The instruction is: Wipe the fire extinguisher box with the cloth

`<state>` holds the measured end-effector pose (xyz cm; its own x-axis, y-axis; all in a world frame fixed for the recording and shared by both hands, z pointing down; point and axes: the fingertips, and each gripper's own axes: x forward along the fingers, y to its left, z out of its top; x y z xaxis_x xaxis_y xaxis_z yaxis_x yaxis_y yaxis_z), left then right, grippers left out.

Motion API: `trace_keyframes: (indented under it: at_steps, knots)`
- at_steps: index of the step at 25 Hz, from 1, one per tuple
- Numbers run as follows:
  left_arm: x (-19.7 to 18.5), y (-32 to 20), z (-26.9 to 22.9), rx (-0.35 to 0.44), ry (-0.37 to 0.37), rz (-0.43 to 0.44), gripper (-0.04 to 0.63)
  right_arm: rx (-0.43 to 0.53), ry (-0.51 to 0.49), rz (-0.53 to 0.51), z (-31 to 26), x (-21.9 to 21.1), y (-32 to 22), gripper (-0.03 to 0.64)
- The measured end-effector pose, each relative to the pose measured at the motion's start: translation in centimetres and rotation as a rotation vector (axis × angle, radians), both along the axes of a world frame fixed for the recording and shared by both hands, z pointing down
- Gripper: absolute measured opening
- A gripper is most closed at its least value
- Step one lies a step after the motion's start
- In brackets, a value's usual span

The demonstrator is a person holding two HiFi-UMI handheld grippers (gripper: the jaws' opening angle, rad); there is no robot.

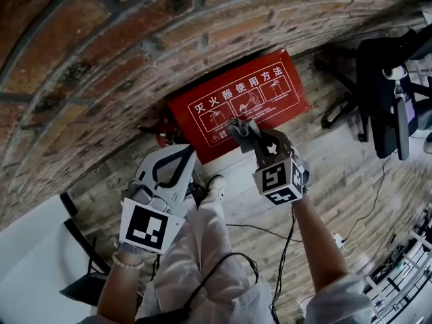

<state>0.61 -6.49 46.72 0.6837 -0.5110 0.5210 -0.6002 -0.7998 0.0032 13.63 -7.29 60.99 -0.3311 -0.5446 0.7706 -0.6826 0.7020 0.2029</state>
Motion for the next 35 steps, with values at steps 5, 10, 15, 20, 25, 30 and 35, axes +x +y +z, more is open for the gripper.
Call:
trace_keyframes:
  at_steps: [5,10,15,20,25,30,35]
  knots:
    - [0.4,-0.2,0.1,0.000,-0.001,0.007,-0.003,0.006,0.015,0.041,0.0,1.8,-0.5,0.020]
    - [0.8,-0.2,0.3,-0.002,-0.004,0.015,-0.003,0.021,0.033,0.064,0.0,3.4,-1.2,0.018]
    - [1.3,-0.3,0.4,-0.001,-0.007,0.026,-0.003,0.030,0.060,0.114,0.1,5.5,-1.9,0.020]
    - [1.8,-0.4,0.4,0.001,-0.010,0.030,-0.003,0.036,0.070,0.158,0.2,7.7,-2.6,0.018]
    - [2.5,-0.2,0.6,-0.006,-0.013,0.038,-0.003,0.043,0.079,0.189,0.2,9.5,-3.1,0.018]
    - [3.2,-0.2,0.8,-0.005,-0.014,0.050,-0.003,0.051,0.097,0.217,0.3,11.1,-3.7,0.018]
    - [3.8,-0.2,0.8,-0.007,-0.012,0.061,-0.003,0.059,0.145,0.273,0.4,13.6,-4.3,0.018]
